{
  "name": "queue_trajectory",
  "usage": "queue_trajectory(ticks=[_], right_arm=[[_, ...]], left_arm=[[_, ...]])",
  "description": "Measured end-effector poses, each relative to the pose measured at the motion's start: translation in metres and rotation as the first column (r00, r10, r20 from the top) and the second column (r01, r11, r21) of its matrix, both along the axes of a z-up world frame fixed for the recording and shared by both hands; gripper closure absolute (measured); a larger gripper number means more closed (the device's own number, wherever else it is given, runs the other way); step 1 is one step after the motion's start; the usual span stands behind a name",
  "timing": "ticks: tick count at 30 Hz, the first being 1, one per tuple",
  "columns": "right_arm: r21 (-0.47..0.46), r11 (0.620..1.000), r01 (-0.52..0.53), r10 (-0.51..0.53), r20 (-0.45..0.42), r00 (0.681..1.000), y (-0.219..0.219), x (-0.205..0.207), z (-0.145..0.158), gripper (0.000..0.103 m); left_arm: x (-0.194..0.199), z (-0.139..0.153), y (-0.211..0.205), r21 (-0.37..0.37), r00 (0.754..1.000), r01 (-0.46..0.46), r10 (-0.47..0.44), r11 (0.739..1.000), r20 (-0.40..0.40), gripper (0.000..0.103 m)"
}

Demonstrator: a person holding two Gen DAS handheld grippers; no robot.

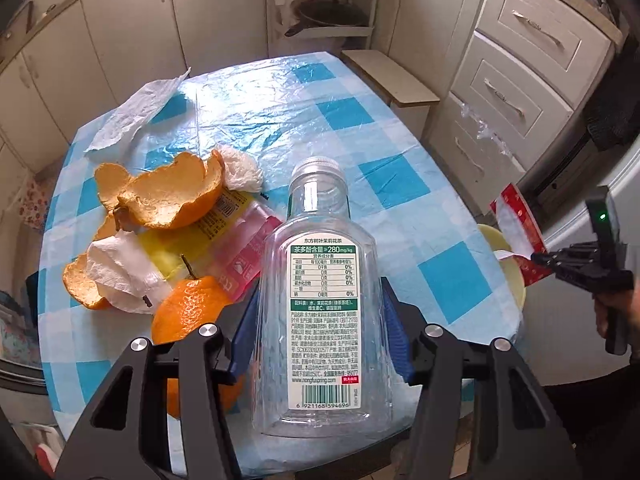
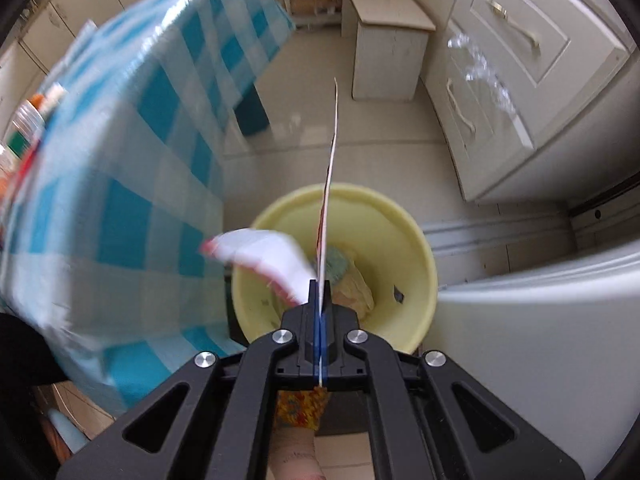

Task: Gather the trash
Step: 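Drop the red wrapper into the yellow bin with the right tool, then lower the water bottle into the yellow bin and open the left tool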

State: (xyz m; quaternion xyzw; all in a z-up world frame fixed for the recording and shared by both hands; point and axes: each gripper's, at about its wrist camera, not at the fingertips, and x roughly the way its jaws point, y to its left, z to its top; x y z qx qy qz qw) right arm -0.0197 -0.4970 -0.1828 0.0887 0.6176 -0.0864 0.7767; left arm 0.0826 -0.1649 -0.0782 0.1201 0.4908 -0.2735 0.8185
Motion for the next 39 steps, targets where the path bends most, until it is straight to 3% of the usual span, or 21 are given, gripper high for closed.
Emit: queue_trajectory(ticks=[6,7,8,9,12,15,18,21,24,27,32,37,39], right_arm=[[-0.008,0.999,-0.036,0.035,-0.133,0.990,0.005,-0.002,-0.028,0.101],[-0.010,1.000,-0.023,0.022,-0.129,0.991,0.003,-0.002,-0.025,0.089],[-0.017,1.000,-0.003,0.001,-0.114,0.994,-0.001,-0.003,-0.019,0.075],[-0.032,0.999,0.016,-0.019,-0.088,0.996,-0.003,-0.003,-0.011,0.052],[-0.011,0.999,0.037,-0.038,-0.023,0.999,-0.004,-0.005,0.006,0.050],[0.013,0.994,0.107,-0.108,0.105,0.989,-0.011,-0.010,0.038,0.049],[0.074,0.980,0.187,-0.200,0.297,0.934,-0.020,-0.022,0.084,0.041],[0.104,0.965,0.240,-0.260,0.482,0.837,-0.024,-0.041,0.134,0.030],[0.109,0.956,0.272,-0.280,0.613,0.739,-0.022,-0.060,0.173,0.022],[0.097,0.953,0.287,-0.273,0.685,0.676,-0.020,-0.074,0.200,0.018],[0.084,0.949,0.303,-0.271,0.710,0.651,-0.023,-0.083,0.214,0.017],[0.022,0.959,0.283,-0.217,0.699,0.681,-0.013,-0.067,0.219,0.017],[-0.023,0.963,0.268,-0.174,0.706,0.686,-0.007,-0.061,0.223,0.017]], left_arm=[[-0.011,0.018,-0.004,-0.082,0.999,0.043,-0.040,0.996,0.037,0.051],[-0.013,0.020,-0.005,-0.090,0.998,0.048,-0.045,0.995,0.040,0.051],[-0.015,0.022,-0.006,-0.100,0.998,0.056,-0.052,0.993,0.044,0.051],[-0.017,0.024,-0.008,-0.107,0.997,0.065,-0.060,0.992,0.049,0.051],[-0.021,0.027,-0.013,-0.132,0.996,0.085,-0.080,0.988,0.046,0.051],[-0.025,0.030,-0.020,-0.184,0.995,0.104,-0.102,0.977,0.017,0.051],[-0.039,0.034,-0.037,-0.234,0.989,0.141,-0.145,0.962,0.000,0.051],[-0.062,0.028,-0.070,-0.241,0.979,0.193,-0.202,0.951,-0.012,0.051],[-0.084,0.009,-0.110,-0.231,0.970,0.222,-0.239,0.947,-0.048,0.051],[-0.101,-0.018,-0.155,-0.227,0.962,0.221,-0.250,0.948,-0.105,0.051],[-0.121,-0.065,-0.220,-0.146,0.956,0.222,-0.244,0.964,-0.162,0.050],[-0.124,-0.090,-0.260,-0.074,0.953,0.221,-0.231,0.972,-0.196,0.048],[-0.126,-0.088,-0.264,-0.075,0.955,0.220,-0.231,0.973,-0.186,0.040]])
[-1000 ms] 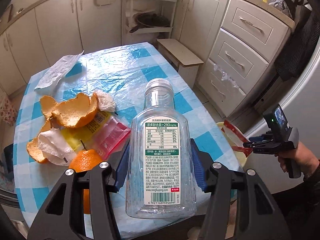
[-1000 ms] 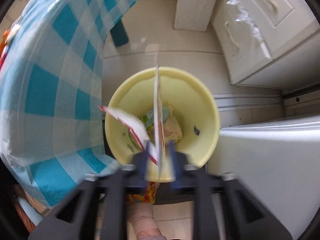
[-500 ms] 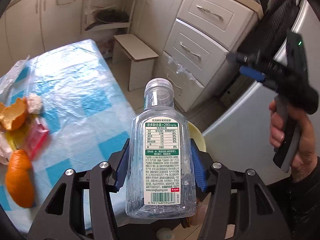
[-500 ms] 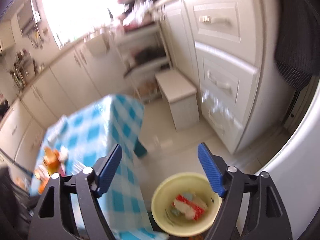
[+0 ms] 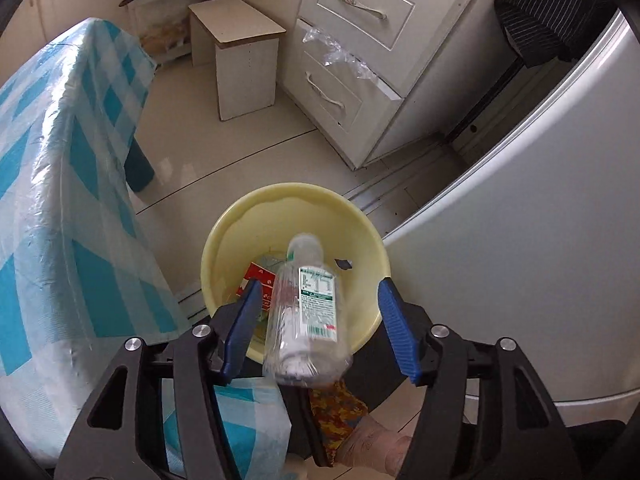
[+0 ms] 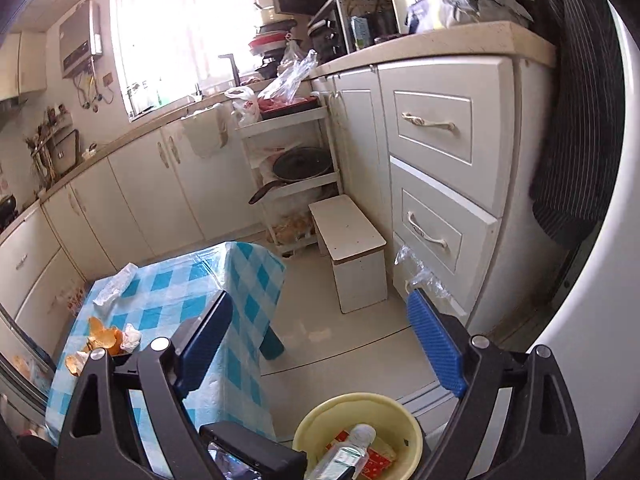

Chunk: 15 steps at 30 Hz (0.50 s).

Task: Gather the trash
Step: 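Lower the water bottle into the yellow bin and open the left tool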

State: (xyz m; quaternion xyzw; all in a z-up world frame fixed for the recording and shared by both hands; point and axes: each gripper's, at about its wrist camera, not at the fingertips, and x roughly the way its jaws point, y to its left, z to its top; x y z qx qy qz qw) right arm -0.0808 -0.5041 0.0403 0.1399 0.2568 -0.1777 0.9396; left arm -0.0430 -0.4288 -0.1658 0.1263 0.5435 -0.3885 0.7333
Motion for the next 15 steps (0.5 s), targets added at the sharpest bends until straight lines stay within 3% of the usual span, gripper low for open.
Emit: queue_trajectory(ticks=[6,15], right_arm=[[-0.093,0.996,-0.018,0.021,0.030,0.999,0.020,0.006,0.012,0.016],[-0.173,0.982,-0.081,0.089,0.036,0.995,0.060,0.025,0.019,0.014]], left_arm=[[0.006,0.024,0.025,-0.021,0.999,-0.005,0.006,1.000,0.051,0.035],[0.036,0.089,0.129,-0.068,0.975,-0.100,0.111,0.993,0.191,0.027]])
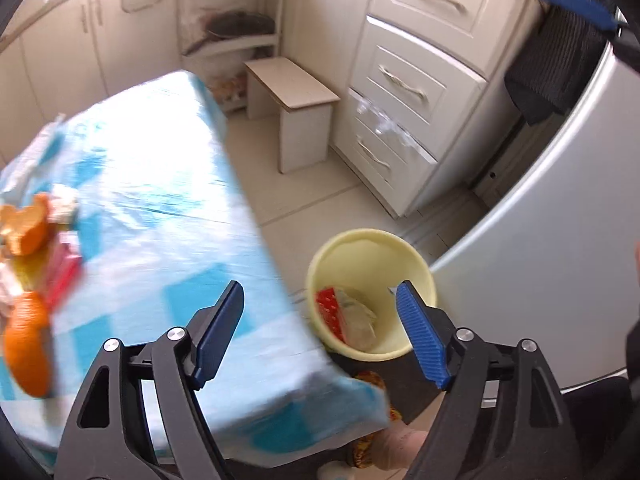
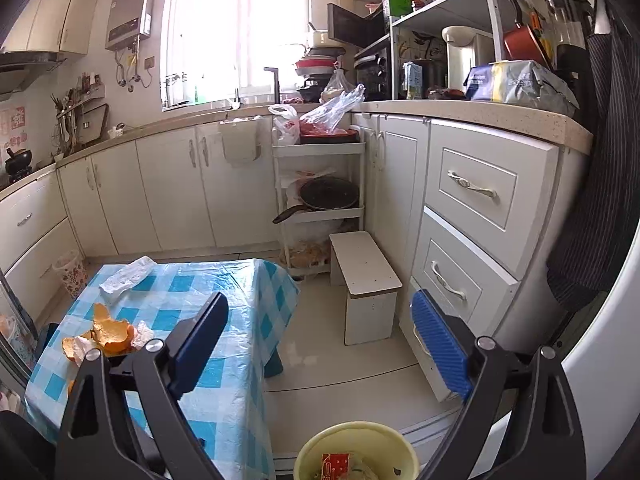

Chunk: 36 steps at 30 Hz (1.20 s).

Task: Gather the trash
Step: 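Lower the water bottle into the yellow bin and open the left tool, then grasp an orange peel with the right tool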

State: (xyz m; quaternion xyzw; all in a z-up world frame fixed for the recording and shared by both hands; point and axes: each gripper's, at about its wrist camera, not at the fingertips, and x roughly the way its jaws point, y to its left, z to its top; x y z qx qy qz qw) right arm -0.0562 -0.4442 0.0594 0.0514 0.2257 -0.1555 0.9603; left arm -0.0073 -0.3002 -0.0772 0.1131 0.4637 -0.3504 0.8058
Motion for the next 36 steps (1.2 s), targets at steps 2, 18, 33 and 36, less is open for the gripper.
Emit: queue_trajectory(ticks=[2,18,33,36], right_arm=[[-0.013,1.000,-0.017,0.017,-0.005,1.000,0.008,0.005,0.000,0.014],[0.028,0.974,-0.223,0.224,-0.148,0.963,0.086,0.067,-0.033,0.013],[0.273,0.896,-0.350,0.426,-0.310,0.850,0.162,0.148,-0.101,0.019],[0.436,0.826,-0.356,0.502,-0.284,0.817,0.166,0.162,-0.114,0.027]], left_arm=[[0.011,0.012,0.026,0.001,0.999,-0.039,0.039,0.999,0.036,0.026],[0.119,0.017,0.264,0.032,0.837,-0.547,0.546,0.837,0.015,0.022],[0.099,-0.027,0.232,0.177,0.918,-0.377,0.392,0.909,-0.058,0.022],[0.103,-0.031,0.237,0.170,0.908,-0.388,0.407,0.906,-0.096,0.022]])
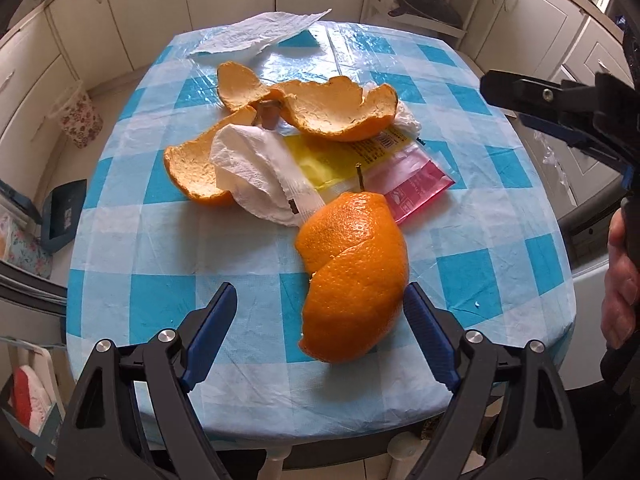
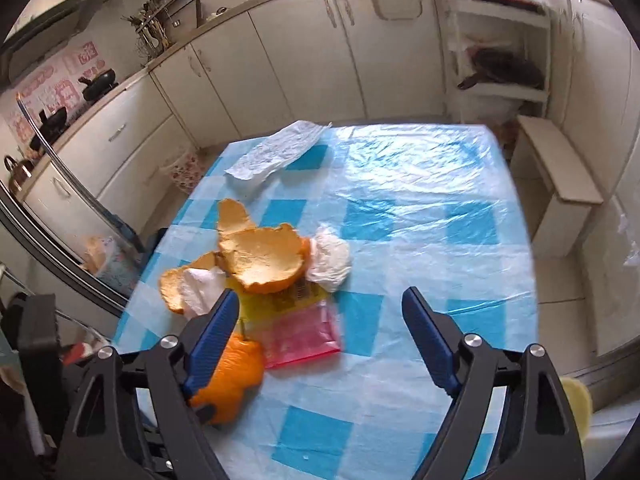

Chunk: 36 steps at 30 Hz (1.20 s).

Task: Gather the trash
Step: 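Grasp an orange peel with the right tool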

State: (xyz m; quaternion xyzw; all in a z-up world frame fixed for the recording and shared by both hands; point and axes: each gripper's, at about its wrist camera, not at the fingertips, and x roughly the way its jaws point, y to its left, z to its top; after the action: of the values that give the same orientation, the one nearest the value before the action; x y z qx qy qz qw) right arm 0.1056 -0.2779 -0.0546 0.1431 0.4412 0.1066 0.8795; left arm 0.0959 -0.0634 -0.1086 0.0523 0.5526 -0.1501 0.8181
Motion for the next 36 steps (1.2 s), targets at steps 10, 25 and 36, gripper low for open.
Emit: queue_trajectory(ticks=[10,25,36], right_arm=[[0.190,0.982,-0.004,0.034,-0.154,0.987,0.032,0.036,-0.036,0.040],[0.264,0.961,0.081,-0.023,-0.216,0.976,0.029,0.061,-0.065,0.091],[0.237,0.971,0.039,-0.033,-0.026,0.999,0.015,0.039,-0.013,0.095]], left_arm=[[0.007,-0.003,0.009,-0.066,0.999,-0.015,0.012,0.998,-0.042,0.021],[0.000,0.005,-0.002,-0.137,0.998,0.061,-0.065,0.989,-0.021,0.075],[-0.006,0.042,0.013,-0.262,0.990,0.097,-0.068,0.960,0.120,0.097]])
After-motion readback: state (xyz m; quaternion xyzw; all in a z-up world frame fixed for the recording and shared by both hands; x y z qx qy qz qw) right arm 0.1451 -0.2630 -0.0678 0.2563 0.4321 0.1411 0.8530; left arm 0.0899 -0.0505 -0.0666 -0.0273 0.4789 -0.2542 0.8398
